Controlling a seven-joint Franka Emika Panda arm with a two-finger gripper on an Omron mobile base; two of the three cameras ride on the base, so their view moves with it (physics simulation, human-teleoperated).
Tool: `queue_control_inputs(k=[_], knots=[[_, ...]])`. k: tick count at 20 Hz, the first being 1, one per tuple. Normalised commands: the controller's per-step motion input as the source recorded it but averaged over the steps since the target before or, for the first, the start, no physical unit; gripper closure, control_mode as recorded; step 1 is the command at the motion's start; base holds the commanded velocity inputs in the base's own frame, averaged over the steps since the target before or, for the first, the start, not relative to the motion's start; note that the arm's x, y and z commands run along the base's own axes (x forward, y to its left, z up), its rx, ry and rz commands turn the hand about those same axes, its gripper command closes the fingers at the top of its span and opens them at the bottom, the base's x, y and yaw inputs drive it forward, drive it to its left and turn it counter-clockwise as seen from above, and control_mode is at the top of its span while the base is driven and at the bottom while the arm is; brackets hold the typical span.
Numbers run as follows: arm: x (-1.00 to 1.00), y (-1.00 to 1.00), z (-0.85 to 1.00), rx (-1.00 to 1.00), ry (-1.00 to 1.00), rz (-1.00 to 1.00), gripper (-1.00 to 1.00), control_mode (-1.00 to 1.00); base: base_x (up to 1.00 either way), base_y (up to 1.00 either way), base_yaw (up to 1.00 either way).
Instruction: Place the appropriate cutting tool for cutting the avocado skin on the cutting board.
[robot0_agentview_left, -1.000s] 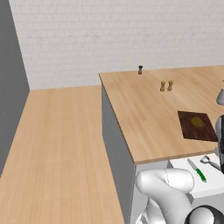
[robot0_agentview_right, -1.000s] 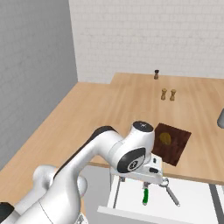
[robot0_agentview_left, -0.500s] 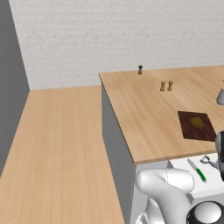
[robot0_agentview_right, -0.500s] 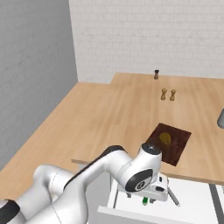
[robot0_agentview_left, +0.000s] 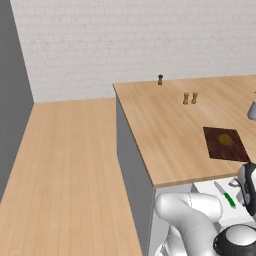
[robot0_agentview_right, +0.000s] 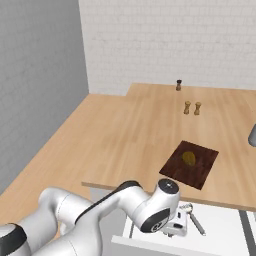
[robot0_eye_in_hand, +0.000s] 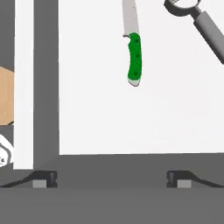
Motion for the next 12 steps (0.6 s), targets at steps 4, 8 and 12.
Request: queue_control_inputs(k=[4,8,12], knots=[[0.45,-0.07,-0.27,0.02,-0.01,-0.03,-1.0,-1.0,0.0,0.0,0.0],[0.29,-0.13,-0.26,0.01,0.0,-0.07,-1.0,-1.0,0.0,0.0,0.0],[0.22,-0.09,-0.25,0.01,0.0,-0.09,-1.0,-1.0,0.0,0.0,0.0]])
